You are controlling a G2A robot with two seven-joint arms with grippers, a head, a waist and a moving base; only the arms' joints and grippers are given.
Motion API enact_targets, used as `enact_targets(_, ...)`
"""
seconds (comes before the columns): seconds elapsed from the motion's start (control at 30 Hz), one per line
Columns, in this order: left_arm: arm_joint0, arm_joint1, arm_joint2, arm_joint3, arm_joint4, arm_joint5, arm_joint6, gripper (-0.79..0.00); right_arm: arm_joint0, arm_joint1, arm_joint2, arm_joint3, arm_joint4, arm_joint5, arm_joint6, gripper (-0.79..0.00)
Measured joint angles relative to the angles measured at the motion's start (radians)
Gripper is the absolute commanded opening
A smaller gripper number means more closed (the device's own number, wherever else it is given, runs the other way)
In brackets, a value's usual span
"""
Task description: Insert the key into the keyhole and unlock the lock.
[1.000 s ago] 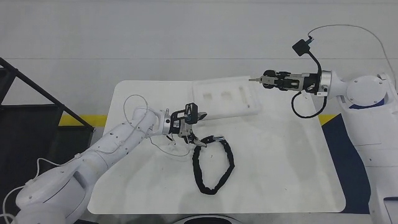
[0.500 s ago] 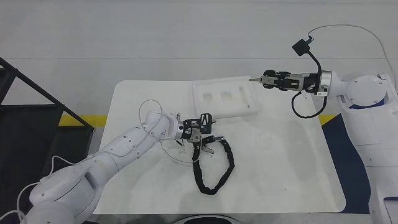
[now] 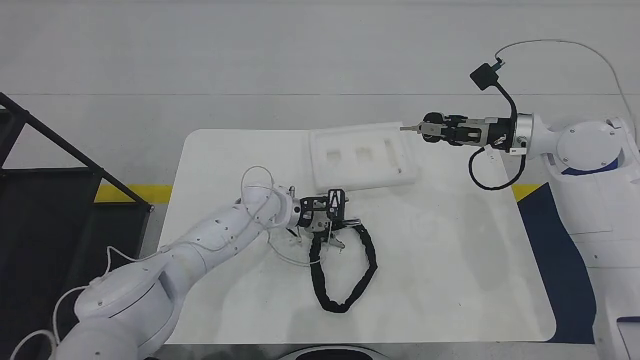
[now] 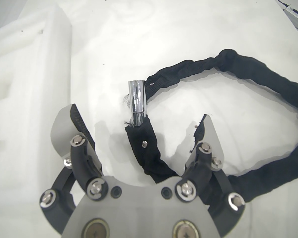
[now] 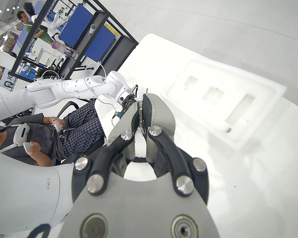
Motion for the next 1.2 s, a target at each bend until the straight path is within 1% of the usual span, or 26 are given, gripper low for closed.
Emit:
enact_targets(0.03,-0.003,-0.007,0.002,0.009,0.005,0.0,0.005,-0.117,0.0,0.0,0.0,0.0,0.0,0.0,0.0,-0.785)
enact_targets(0.07,-0.005,-0.011,0.004,0.015,0.01,0.0,0.009,-0.123,0.0,0.0,0.0,0.0,0.0,0.0,0.0,-0.785)
enact_targets(0.1,-0.007,-0.016,0.005,0.022,0.014,0.0,0.013,-0.179,0.0,0.0,0.0,0.0,0.0,0.0,0.0,-0.785)
enact_targets(0.13,-0.008,-0.021,0.006,0.031,0.019,0.0,0.019,-0.203,0.0,0.0,0.0,0.0,0.0,0.0,0.0,-0.785)
enact_targets(0.23,-0.011,-0.034,0.009,0.052,0.031,0.004,0.032,-0.237,0.0,0.0,0.0,0.0,0.0,0.0,0.0,-0.785)
enact_targets(0.27,-0.012,-0.037,0.01,0.058,0.034,0.005,0.035,-0.286,0.0,0.0,0.0,0.0,0.0,0.0,0.0,-0.785)
enact_targets(0.3,-0.012,-0.041,0.01,0.065,0.037,0.006,0.038,-0.376,0.0,0.0,0.0,0.0,0.0,0.0,0.0,-0.785)
enact_targets(0.33,-0.013,-0.045,0.011,0.073,0.041,0.007,0.041,-0.394,0.0,0.0,0.0,0.0,0.0,0.0,0.0,-0.785)
enact_targets(0.37,-0.013,-0.048,0.011,0.078,0.044,0.007,0.043,-0.465,0.0,0.0,0.0,0.0,0.0,0.0,0.0,-0.785)
enact_targets(0.5,-0.015,-0.06,0.015,0.097,0.06,-0.003,0.05,-0.542,0.0,0.0,0.0,0.0,0.0,0.0,0.0,-0.785)
enact_targets(0.53,-0.016,-0.063,0.015,0.103,0.063,-0.005,0.052,-0.61,0.0,0.0,0.0,0.0,0.0,0.0,0.0,-0.785)
enact_targets(0.57,-0.016,-0.066,0.015,0.107,0.064,-0.006,0.054,-0.656,0.0,0.0,0.0,0.0,0.0,0.0,0.0,-0.785)
enact_targets(0.6,-0.017,-0.068,0.014,0.111,0.065,-0.006,0.055,-0.785,0.0,0.0,0.0,0.0,0.0,0.0,0.0,-0.785)
enact_targets(0.8,-0.023,-0.082,0.002,0.135,0.06,-0.007,0.064,-0.785,0.0,0.0,0.0,0.0,0.0,0.0,0.0,-0.785)
enact_targets(0.93,-0.038,-0.085,-0.02,0.142,0.037,-0.018,0.099,-0.785,0.0,0.0,0.0,0.0,0.0,0.0,0.0,-0.785)
enact_targets(1.1,-0.062,-0.071,-0.058,0.132,0.027,-0.032,0.176,-0.785,0.0,0.0,0.0,0.0,0.0,0.0,0.0,-0.785)
enact_targets(1.2,-0.073,-0.052,-0.089,0.107,0.036,-0.022,0.228,-0.785,0.0,0.0,0.0,0.0,0.0,0.0,0.0,-0.785)
